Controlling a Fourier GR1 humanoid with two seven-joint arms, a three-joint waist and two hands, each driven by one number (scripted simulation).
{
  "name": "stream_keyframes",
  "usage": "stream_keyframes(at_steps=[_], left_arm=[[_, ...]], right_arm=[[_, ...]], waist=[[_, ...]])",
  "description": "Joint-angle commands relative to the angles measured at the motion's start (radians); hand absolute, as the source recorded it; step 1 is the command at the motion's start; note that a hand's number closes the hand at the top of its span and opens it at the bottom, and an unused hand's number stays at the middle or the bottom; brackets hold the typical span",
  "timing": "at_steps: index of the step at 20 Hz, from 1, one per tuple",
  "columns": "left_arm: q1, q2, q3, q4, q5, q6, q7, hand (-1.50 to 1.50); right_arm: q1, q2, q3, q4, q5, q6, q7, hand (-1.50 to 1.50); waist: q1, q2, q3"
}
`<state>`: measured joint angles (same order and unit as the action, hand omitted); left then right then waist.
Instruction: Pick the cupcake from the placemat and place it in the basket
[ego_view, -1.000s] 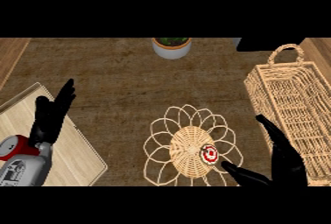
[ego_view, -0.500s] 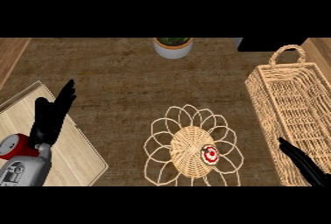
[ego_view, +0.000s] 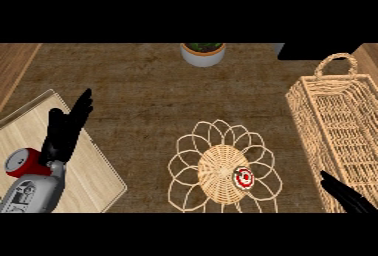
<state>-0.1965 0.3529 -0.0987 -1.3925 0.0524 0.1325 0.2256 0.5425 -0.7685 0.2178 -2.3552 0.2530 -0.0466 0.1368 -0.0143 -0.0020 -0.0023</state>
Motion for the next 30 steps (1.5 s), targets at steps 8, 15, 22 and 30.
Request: stream_keyframes(at_steps=[8, 15, 22, 30], left_arm=[[0.022, -0.025, 0.041, 0.028, -0.021, -0.049, -0.049, 0.0], [0.013, -0.047, 0.062, -0.066, -0.054, -0.053, 0.048, 0.0], [-0.023, -0.058, 0.08, -0.033, -0.084, -0.074, 0.049, 0.0], [-0.075, -0.081, 0.13, 0.063, -0.098, -0.106, -0.014, 0.0]], right_arm=[[-0.058, 0.169, -0.013, 0.078, 0.13, -0.038, 0.035, -1.5], [-0.037, 0.272, 0.057, 0.079, 0.221, 0.017, 0.041, -1.5], [-0.209, 0.383, 0.092, 0.333, 0.28, 0.016, -0.004, -1.5], [-0.324, 0.483, 0.109, 0.417, 0.363, 0.034, 0.041, -1.5]], waist=[[0.009, 0.002, 0.002], [0.011, 0.001, 0.002], [0.015, 0.002, 0.002], [0.012, 0.002, 0.002]])
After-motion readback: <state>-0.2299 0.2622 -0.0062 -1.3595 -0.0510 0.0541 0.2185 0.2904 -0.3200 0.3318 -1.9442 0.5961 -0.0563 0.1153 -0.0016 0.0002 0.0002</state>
